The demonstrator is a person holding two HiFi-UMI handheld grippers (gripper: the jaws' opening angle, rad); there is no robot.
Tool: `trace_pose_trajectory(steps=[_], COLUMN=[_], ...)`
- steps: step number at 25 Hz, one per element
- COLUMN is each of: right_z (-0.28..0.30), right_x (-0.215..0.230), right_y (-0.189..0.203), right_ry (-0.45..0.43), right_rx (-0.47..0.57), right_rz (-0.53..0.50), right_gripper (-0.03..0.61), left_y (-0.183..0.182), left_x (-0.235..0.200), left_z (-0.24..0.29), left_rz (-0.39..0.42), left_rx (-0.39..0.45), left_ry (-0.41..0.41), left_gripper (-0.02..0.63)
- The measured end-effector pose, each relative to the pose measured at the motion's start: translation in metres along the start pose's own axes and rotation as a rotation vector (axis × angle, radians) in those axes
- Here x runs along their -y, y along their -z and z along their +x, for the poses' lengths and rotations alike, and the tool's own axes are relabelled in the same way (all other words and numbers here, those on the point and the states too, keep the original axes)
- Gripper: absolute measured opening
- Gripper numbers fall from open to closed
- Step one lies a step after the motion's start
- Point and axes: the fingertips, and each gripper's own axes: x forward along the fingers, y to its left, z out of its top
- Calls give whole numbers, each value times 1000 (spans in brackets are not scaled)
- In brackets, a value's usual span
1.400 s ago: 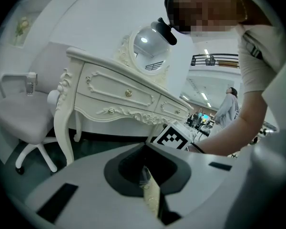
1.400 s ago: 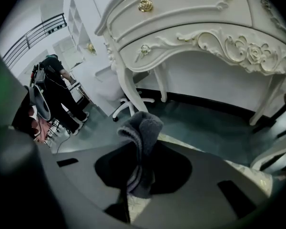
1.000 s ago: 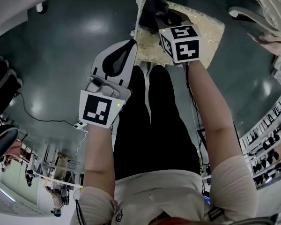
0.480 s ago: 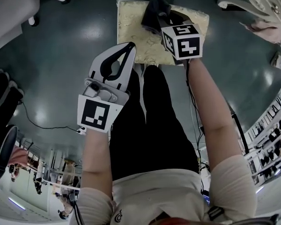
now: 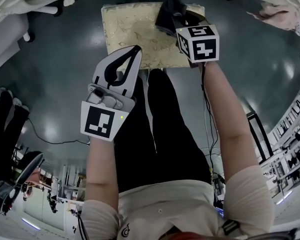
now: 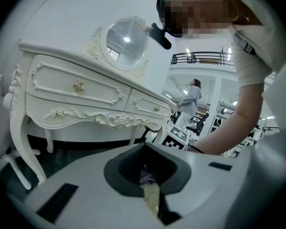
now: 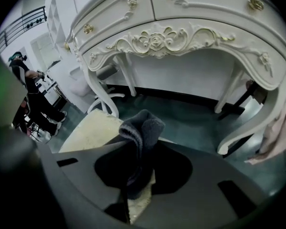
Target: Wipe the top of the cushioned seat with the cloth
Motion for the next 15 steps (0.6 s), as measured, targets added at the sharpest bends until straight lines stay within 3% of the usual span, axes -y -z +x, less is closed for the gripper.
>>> trace_pose_trajectory(steps=[15], right_z=[-34], right_x=[87], right_y=[41], right_ry=[123], right_rx=[-41], right_rz=[31], right_gripper=[78], left_y=[5], left_x=[61], left_z=[40], left_rz=[7], left_rx=[-24], left_ry=[91], left_gripper=[12])
